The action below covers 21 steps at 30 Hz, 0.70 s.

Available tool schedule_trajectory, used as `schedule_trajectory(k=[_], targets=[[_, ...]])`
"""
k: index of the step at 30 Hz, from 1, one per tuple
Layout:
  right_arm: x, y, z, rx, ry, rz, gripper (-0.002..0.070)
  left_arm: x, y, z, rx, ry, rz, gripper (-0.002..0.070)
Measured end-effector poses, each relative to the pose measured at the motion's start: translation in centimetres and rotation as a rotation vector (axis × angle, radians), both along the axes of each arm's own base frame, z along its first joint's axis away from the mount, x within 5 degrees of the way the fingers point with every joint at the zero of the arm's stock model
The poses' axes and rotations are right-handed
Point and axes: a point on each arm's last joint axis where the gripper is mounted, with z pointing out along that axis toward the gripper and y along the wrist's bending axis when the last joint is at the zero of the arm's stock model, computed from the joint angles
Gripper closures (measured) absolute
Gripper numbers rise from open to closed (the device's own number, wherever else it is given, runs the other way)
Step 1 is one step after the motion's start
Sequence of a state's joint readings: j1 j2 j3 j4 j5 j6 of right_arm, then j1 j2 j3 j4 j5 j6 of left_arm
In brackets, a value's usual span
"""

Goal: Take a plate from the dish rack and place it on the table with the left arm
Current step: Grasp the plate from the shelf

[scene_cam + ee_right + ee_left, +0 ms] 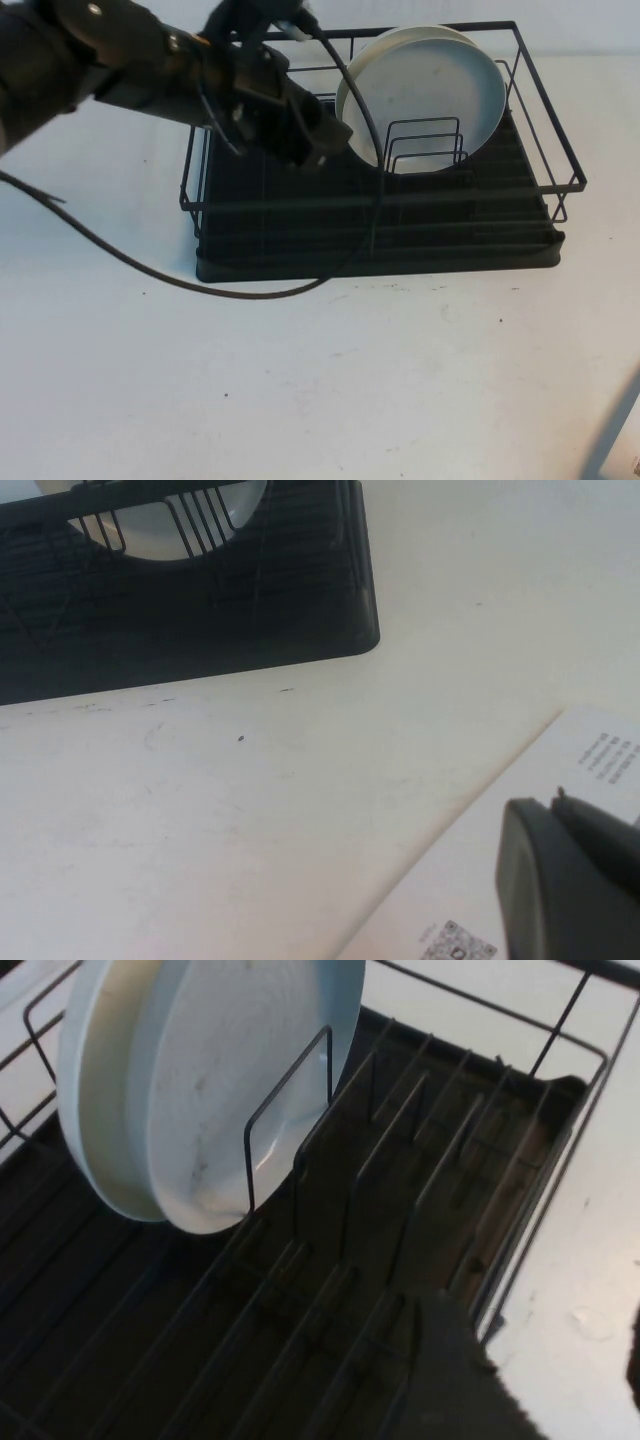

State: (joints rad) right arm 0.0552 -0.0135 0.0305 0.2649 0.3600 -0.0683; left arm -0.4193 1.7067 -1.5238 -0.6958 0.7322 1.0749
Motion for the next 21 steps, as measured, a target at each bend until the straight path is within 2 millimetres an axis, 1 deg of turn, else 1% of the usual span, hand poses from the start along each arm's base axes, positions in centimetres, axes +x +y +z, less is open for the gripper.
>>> schedule_trajectory(k=[2, 6, 11, 16, 21], targets=[[0.0, 0.0, 0.0, 0.000, 0.000, 0.000, 0.0696, 0.7, -0.7, -0.8, 0.014, -0.016, -0.011, 0.0317], [0.0, 0.0, 0.0, 0.000, 0.000, 0.000, 0.0696, 1.9, -2.0, -1.9, 0.034, -0.078, -0.019, 0.0293], [0.0, 0.0, 0.0, 0.000, 0.000, 0.000, 0.0696, 3.5, -2.9, -2.1, 0.004, -0.158, 0.029, 0.0289], [0.0, 0.0, 0.0, 0.000, 0.000, 0.000, 0.0696, 4.5, -3.9, -2.4, -0.047, -0.214, 0.086, 0.0288], [0.0, 0.0, 0.0, 0.001, 0.000, 0.000, 0.0696, 5.3, -4.8, -3.4, -0.032, -0.255, 0.081, 0.0288]])
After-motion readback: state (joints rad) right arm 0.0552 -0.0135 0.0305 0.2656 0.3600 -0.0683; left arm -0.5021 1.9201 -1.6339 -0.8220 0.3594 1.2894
